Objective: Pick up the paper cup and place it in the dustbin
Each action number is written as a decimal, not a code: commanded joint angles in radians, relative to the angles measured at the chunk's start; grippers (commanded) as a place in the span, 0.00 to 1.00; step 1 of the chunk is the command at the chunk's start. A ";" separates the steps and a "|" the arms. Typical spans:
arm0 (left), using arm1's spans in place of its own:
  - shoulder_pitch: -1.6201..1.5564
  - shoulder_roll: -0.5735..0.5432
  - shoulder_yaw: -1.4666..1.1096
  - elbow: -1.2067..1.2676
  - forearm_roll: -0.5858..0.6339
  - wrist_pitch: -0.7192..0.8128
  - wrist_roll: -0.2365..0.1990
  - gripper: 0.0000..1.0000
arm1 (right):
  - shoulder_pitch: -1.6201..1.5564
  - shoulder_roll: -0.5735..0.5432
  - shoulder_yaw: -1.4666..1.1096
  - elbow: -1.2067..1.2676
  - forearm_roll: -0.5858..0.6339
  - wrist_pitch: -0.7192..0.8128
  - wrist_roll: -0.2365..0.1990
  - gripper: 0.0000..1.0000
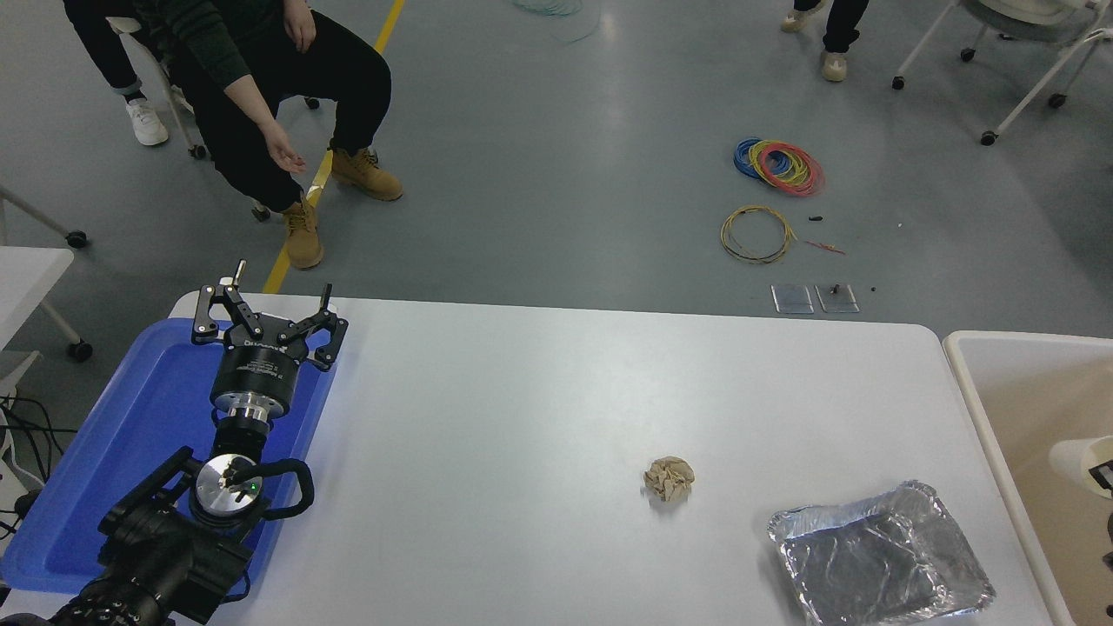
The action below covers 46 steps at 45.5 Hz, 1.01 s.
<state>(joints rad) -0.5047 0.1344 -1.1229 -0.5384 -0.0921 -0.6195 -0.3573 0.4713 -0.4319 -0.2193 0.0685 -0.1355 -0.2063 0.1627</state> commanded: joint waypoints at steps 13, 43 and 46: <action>0.000 0.001 0.000 0.000 0.000 0.000 0.001 1.00 | -0.011 0.012 0.000 0.001 -0.001 -0.005 0.001 0.98; 0.000 0.001 0.000 0.000 0.000 0.000 0.000 1.00 | 0.320 -0.235 -0.204 0.168 -0.018 0.015 0.001 1.00; 0.000 0.001 0.000 0.000 0.000 0.000 0.000 1.00 | 0.381 -0.240 -0.296 0.189 -0.018 0.016 0.001 1.00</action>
<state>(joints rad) -0.5047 0.1344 -1.1229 -0.5385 -0.0921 -0.6195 -0.3574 0.6671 -0.6059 -0.3148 0.1758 -0.1492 -0.1938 0.1642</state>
